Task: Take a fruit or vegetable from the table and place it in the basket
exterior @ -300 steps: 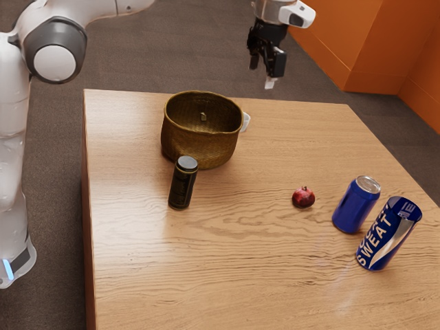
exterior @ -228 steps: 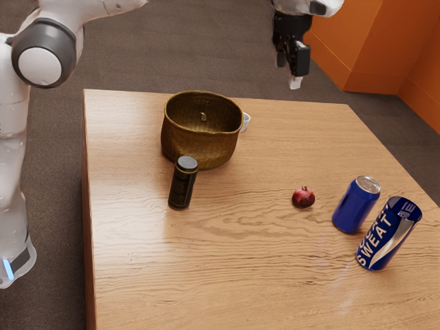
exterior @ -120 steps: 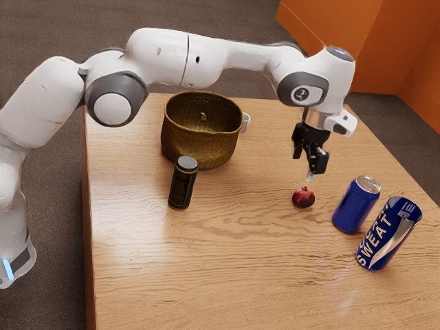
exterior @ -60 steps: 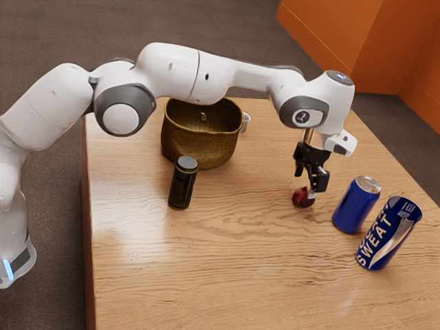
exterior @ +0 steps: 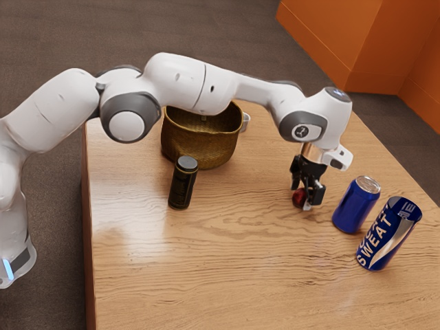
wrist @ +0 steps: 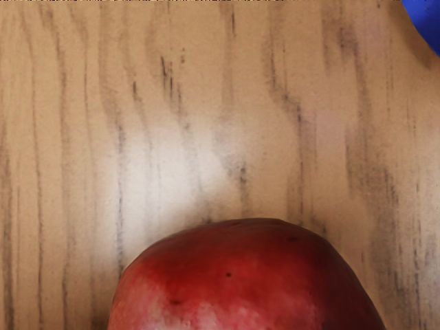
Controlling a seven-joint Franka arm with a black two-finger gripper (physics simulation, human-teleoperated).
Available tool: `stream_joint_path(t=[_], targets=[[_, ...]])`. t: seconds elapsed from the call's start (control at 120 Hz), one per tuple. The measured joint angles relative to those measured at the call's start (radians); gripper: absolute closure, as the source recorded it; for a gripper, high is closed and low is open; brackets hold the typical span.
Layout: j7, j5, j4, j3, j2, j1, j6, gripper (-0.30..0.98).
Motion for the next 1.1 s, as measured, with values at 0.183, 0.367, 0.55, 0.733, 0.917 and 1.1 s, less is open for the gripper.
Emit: stream_joint_path(t=[0.183,0.367,0.55,0.733,0.917,1.1], targets=[[-0.002,0.002,0.0,0.002,-0.021,0.0,0.0,0.35],[-0.006,0.011,0.003,0.042,-0.257,0.011,-0.119,0.34],[-0.009,0.008,-0.059,0.132,-0.452,0.072,-0.275,0.32],[-0.012,0.004,-0.459,0.193,-0.736,0.118,-0.275,0.33],[-0.015,0.001,-0.554,0.222,-0.752,0.15,-0.248,0.33],[-0.017,-0.005,-0.596,0.243,-0.762,0.105,-0.222,0.34]])
